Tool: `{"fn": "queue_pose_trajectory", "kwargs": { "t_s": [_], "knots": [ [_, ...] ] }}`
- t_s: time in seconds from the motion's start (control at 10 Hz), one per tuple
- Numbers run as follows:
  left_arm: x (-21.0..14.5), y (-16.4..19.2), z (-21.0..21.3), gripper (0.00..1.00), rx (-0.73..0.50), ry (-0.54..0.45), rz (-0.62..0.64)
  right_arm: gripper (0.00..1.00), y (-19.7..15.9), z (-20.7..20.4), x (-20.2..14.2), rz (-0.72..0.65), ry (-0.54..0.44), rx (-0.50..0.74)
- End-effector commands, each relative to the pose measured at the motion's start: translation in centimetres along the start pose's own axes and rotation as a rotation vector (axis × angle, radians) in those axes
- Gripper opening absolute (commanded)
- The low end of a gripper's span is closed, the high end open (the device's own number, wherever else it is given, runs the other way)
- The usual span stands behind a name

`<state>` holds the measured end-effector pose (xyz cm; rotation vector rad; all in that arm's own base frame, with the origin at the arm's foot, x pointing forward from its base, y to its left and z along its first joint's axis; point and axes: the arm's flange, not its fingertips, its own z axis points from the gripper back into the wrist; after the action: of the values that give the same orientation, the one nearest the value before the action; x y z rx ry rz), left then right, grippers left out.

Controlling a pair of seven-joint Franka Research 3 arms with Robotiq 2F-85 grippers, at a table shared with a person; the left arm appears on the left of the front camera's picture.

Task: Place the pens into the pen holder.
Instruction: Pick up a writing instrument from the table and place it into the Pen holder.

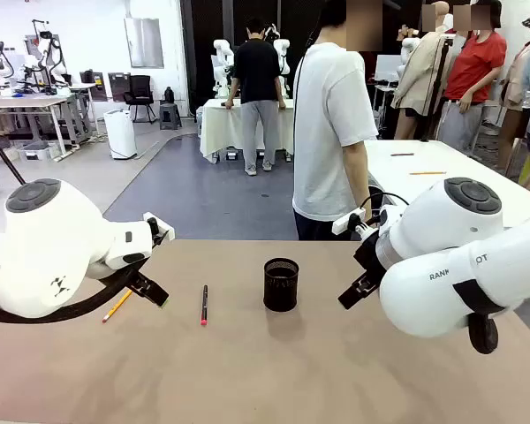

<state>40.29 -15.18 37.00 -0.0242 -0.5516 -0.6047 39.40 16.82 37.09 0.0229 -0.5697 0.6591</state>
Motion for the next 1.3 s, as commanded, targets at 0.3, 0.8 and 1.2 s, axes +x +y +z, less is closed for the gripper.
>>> {"fn": "queue_pose_trajectory", "kwargs": {
  "t_s": [0.3, 0.8, 1.2],
  "knots": [
    [0.01, 0.0, 0.02, 1.0, 0.0, 0.0, 0.0, 1.0, 0.0, 0.0, 0.0, 0.0, 0.0, 0.0],
    [0.01, 0.0, 0.02, 1.0, 0.0, 0.0, 0.0, 1.0, 0.0, 0.0, 0.0, 0.0, 0.0, 0.0],
    [0.01, 0.0, 0.02, 1.0, 0.0, 0.0, 0.0, 1.0, 0.0, 0.0, 0.0, 0.0, 0.0, 0.0]
  ]
}}
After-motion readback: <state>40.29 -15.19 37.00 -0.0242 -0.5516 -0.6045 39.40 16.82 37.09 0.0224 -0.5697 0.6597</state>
